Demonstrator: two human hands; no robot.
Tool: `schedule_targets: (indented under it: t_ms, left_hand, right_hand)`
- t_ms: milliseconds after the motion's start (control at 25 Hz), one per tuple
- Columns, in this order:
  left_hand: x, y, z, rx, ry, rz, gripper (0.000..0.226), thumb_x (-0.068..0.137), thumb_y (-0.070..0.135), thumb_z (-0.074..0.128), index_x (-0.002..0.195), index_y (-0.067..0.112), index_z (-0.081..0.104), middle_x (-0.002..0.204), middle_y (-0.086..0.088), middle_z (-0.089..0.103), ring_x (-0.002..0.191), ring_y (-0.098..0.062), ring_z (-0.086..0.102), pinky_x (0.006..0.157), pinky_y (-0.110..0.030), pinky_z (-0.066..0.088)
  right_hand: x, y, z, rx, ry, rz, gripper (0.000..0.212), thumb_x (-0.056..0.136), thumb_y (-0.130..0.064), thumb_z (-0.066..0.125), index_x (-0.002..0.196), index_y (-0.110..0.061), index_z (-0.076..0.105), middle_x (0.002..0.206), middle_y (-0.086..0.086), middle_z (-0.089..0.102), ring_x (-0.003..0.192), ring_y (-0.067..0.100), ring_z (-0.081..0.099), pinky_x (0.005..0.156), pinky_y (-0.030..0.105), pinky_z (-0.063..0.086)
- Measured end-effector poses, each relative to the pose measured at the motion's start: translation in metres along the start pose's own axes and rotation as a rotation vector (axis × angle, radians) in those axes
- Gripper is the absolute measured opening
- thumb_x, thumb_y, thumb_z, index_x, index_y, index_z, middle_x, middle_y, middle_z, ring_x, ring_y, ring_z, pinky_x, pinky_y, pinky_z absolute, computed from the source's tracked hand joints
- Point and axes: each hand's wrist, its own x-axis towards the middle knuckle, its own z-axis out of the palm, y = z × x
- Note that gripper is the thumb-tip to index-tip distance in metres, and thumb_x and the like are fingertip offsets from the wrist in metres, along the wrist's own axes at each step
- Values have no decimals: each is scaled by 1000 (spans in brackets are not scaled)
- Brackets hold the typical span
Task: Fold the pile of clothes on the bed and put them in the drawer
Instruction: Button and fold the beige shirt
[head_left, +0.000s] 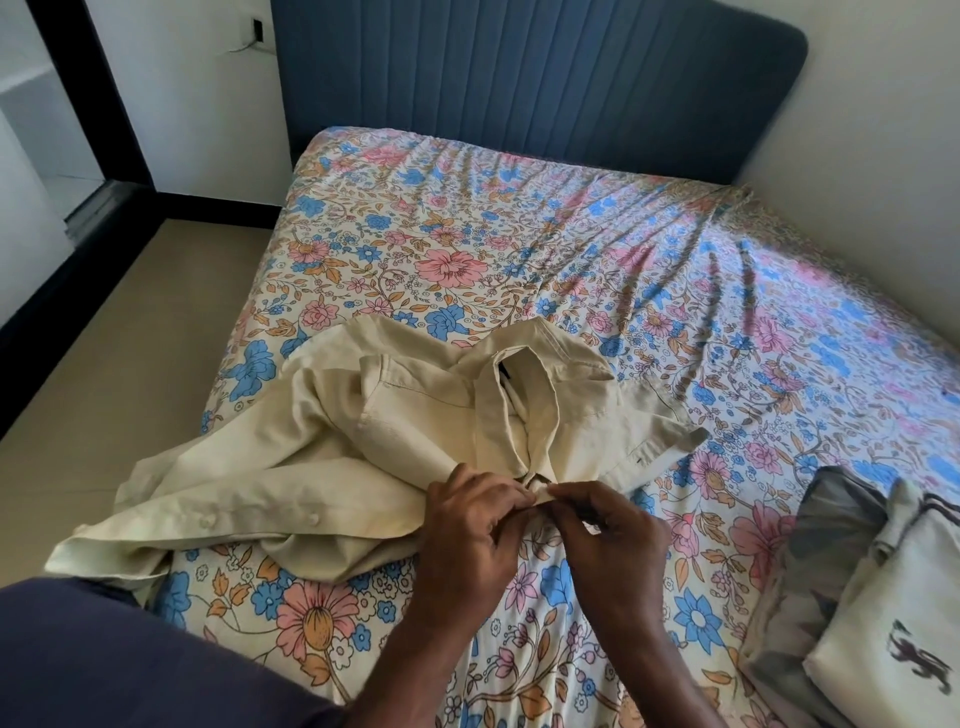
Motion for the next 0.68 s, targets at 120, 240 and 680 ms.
schedule_targets:
  t_ms: [120, 240, 680]
  left_hand:
    - [1, 1, -2, -81, -1, -10, 8, 91, 30, 70, 92, 22, 73, 92, 18, 66, 92, -8, 60, 77, -45, 52]
    - [0, 3, -8, -163, -17, -62, 14, 95, 33, 61, 106, 29, 66, 101, 24, 61, 93, -11, 61, 76, -45, 54]
    - [8, 6, -26, -825, -202, -550, 32, 104, 29, 54, 97, 6, 75, 90, -14, 70, 89, -22, 70, 80, -38, 61]
  right_hand:
    - [-1, 3, 2, -89, 16, -167, 25, 79, 2, 85, 87, -21, 79, 82, -16, 75, 76, 0, 71, 65, 24, 57]
    - [4, 2, -3, -144, -55, -343, 11, 85, -5, 78, 91, -14, 77, 94, -11, 67, 86, -1, 65, 67, 16, 51]
    - [19, 5, -6, -209, -233, -618, 11, 100, -27, 63, 105, -19, 69, 98, 0, 63, 72, 13, 63, 53, 29, 52]
